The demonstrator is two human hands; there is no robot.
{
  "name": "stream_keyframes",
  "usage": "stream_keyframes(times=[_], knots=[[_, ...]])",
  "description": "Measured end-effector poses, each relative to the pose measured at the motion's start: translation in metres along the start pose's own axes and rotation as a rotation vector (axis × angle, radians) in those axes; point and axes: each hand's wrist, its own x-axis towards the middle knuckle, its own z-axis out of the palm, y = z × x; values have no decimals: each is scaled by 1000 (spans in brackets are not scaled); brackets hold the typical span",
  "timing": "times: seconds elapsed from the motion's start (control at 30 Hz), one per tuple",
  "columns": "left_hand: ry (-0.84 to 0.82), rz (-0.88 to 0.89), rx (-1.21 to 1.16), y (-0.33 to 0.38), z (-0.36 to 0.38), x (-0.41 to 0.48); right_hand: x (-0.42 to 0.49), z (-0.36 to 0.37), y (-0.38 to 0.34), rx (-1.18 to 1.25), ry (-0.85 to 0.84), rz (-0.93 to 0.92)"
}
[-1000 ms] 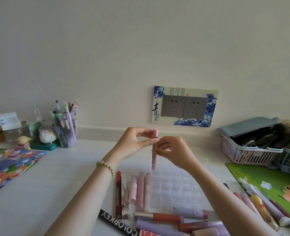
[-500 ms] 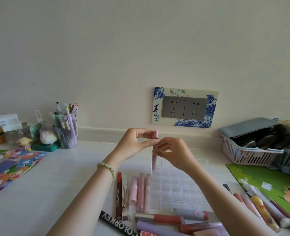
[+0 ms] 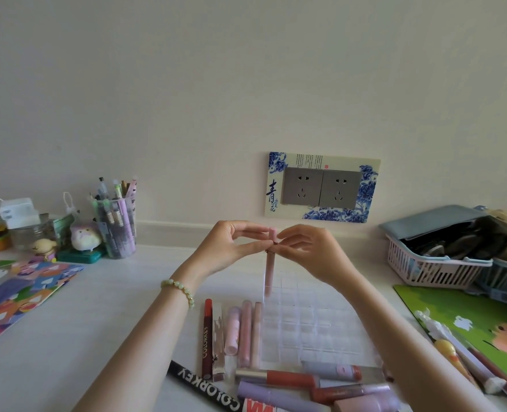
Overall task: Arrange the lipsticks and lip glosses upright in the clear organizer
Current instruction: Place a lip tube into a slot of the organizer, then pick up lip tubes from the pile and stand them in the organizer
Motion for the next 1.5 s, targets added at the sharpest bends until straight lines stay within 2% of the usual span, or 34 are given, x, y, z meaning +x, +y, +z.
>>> stream_keyframes(times=[0.2, 0.27, 0.37, 0.5, 0.6, 0.67, 0.93, 1.07, 1.5], knots=[[68, -20, -1, 3, -14, -8, -5, -17, -17, -2, 65, -43], [36, -28, 46, 2, -19, -20, -11, -17, -24, 43, 56, -33], [-66, -91, 204, -6, -27, -43, -28, -5, -35, 115, -62, -9], [-245, -237, 442, -18, -36, -80, -51, 26, -42, 59, -248, 21], [-422, -329, 595, -15, -35, -99, -59, 45, -40, 35, -319, 47], [-462, -341, 668, -15, -31, -100, -62, 51, -37, 35, -332, 69], [-533, -388, 609, -21, -34, -105, -69, 64, -30, -84, -386, 71], [-583, -412, 664, -24, -33, -104, -70, 65, -27, -84, -372, 56], [-446, -422, 532, -40, -32, -104, -71, 57, -33, 4, -334, 83]])
